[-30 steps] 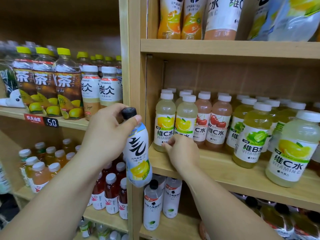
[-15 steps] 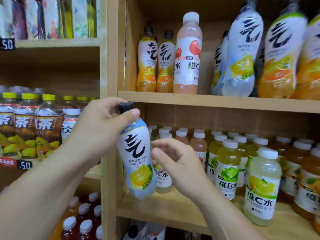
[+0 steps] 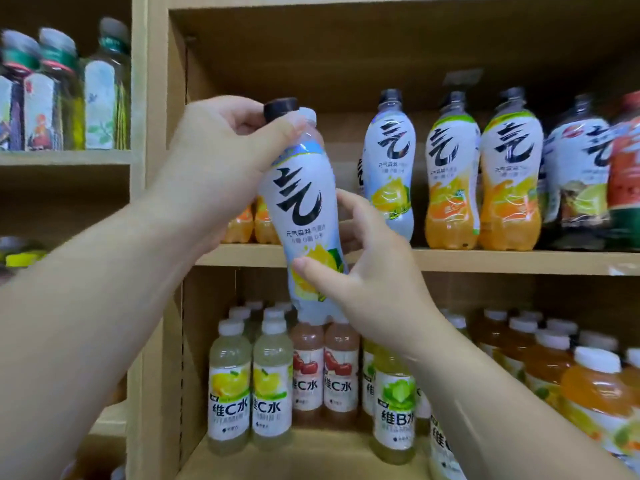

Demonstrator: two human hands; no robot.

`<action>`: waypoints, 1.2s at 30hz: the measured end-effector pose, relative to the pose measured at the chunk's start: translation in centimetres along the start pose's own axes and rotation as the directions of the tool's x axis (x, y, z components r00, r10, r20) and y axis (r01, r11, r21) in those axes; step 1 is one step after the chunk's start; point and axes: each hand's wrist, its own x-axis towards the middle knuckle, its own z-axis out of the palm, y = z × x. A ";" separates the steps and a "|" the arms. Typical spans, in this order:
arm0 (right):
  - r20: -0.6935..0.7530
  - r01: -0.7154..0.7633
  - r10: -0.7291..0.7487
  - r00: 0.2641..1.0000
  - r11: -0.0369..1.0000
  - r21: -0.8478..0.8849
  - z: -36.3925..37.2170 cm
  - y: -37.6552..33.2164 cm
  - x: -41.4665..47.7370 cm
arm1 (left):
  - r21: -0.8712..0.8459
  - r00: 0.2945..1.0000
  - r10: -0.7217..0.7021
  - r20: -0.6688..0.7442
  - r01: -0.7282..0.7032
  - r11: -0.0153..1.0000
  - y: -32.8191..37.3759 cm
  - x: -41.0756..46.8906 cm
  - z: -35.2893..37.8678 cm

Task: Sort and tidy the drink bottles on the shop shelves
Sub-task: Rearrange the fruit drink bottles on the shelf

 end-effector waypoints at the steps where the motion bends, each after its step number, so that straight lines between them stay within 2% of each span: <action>1: -0.033 -0.002 0.002 0.999 1.000 0.009 -0.6 0.1 0.5 | 0.031 1.000 0.022 -0.007 -0.022 0.999 -0.3 0.3 0.4; 4: -0.112 -0.050 0.054 0.992 0.998 0.040 -2.1 0.6 1.6 | 0.130 0.992 0.016 -0.124 0.001 0.992 -2.6 1.4 0.8; 6: -0.154 -0.081 0.084 0.984 0.996 0.026 -3.0 1.2 2.1 | 0.204 0.978 -0.032 -0.204 0.075 0.976 -4.9 2.2 0.8; 9: -0.213 -0.095 0.096 0.972 0.995 0.014 -4.0 1.5 2.5 | 0.362 0.964 -0.218 -0.154 0.261 0.895 -7.9 2.8 1.1; 12: -0.248 -0.100 0.096 0.964 0.995 -0.003 -4.6 1.3 3.0 | 0.363 0.931 -0.359 -0.061 0.355 0.861 -9.5 2.5 2.0; 18: -0.307 -0.140 0.134 0.942 0.990 0.003 -5.9 1.0 3.7 | 0.363 0.940 -0.342 0.002 0.318 0.876 -9.8 3.5 3.9; 24: -0.314 -0.138 0.126 0.941 0.990 -0.015 -5.4 0.7 4.4 | 0.413 0.947 -0.320 -0.015 0.298 0.861 -10.2 3.9 3.5; 30: -0.267 -0.168 0.120 0.956 0.972 -0.165 -2.4 -0.1 5.8 | 0.464 0.956 -0.280 -0.086 0.287 0.838 -10.4 3.4 -0.1; 36: -0.252 -0.201 0.106 0.962 0.899 -0.390 -0.6 -0.3 6.7 | 0.425 0.962 -0.262 -0.074 0.269 0.864 -10.9 2.6 -1.2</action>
